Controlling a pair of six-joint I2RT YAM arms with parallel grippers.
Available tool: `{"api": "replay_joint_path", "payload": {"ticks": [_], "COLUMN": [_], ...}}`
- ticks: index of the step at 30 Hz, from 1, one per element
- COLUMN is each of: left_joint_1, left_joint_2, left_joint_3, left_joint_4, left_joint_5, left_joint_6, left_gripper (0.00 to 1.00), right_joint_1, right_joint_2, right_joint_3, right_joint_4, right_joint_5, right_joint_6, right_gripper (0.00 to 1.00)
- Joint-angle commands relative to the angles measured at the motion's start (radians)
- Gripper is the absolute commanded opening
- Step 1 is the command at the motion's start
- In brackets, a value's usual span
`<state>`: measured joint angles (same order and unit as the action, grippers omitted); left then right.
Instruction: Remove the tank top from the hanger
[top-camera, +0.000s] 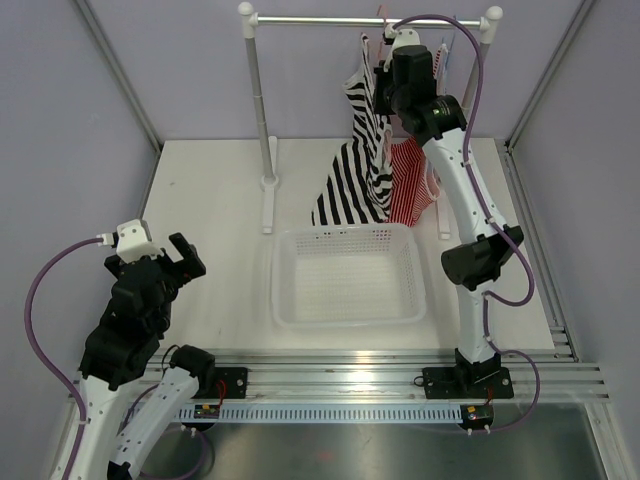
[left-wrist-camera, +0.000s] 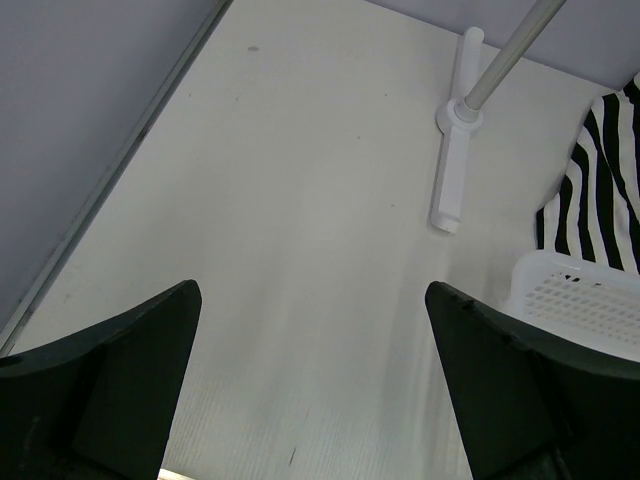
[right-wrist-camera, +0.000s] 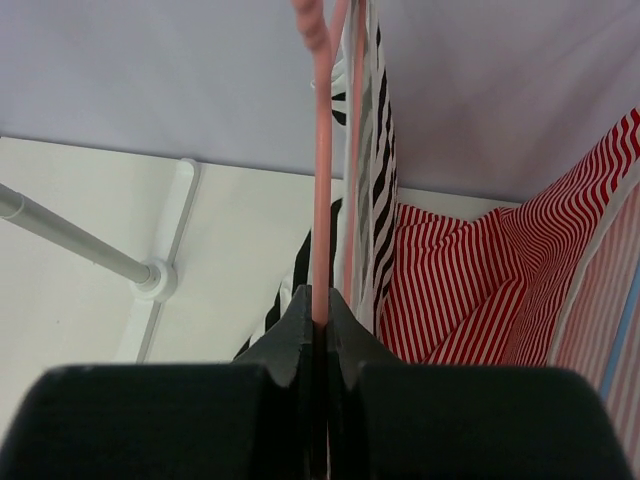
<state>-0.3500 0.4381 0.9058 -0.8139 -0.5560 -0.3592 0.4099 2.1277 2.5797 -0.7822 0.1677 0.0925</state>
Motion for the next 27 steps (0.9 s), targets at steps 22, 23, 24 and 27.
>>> {"api": "replay_joint_path", "payload": {"ticks": [22,23,24,27], "left_joint_1": [0.005,0.005,0.005,0.005], "left_joint_2": [-0.007,-0.004,-0.004,-0.004], "left_joint_3": [-0.008,-0.010,-0.010,-0.010], "left_joint_4": [0.055,0.055,0.055,0.056], "left_joint_5": [0.022,0.025,0.024,0.027], "left_joint_6": [0.000,0.000,0.000,0.000], "left_gripper": [0.99,0.99,0.99,0.99], "right_joint_1": [0.017,0.017,0.018,0.018], "right_joint_2": [-0.500,-0.527,-0.576,-0.659], "right_joint_3": [-0.286,-0.312,-0.357,-0.423], "right_joint_4": [-0.078,-0.081,-0.084,-0.088], "right_joint_5": [-0.128,-0.131,-0.131,-0.128], "right_joint_6": [-0.017,-0.017,-0.019,-0.020], "right_gripper": [0.00,0.00,0.00,0.00]}}
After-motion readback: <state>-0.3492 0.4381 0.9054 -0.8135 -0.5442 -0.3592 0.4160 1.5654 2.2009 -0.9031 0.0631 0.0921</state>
